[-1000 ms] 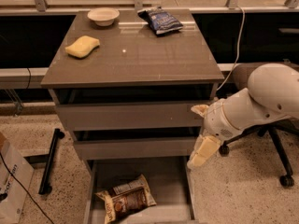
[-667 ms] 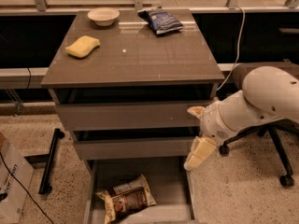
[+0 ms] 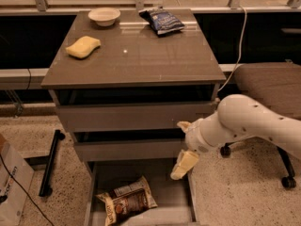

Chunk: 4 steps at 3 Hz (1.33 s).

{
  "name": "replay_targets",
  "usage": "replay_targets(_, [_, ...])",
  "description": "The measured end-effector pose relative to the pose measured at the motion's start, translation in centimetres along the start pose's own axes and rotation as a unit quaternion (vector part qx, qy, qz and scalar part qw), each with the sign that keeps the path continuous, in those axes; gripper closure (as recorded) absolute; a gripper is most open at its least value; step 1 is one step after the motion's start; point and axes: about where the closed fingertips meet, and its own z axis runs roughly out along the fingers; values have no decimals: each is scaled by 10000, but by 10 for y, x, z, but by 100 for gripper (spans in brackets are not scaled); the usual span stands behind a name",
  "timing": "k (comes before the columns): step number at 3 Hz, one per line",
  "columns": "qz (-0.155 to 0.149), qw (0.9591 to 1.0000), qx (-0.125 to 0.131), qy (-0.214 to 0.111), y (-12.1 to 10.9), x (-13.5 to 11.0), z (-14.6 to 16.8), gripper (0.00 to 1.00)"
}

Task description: Pick brown chip bag from bottom drawer and place on counter

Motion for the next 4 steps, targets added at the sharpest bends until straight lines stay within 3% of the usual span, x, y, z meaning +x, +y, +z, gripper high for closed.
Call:
replay_targets(1, [95, 9998, -68, 172, -4, 20, 52, 0])
replay_targets(2, [400, 9989, -208, 162, -2, 45, 102, 0])
replay_targets(4, [467, 9978, -437, 146, 8, 55, 138, 0])
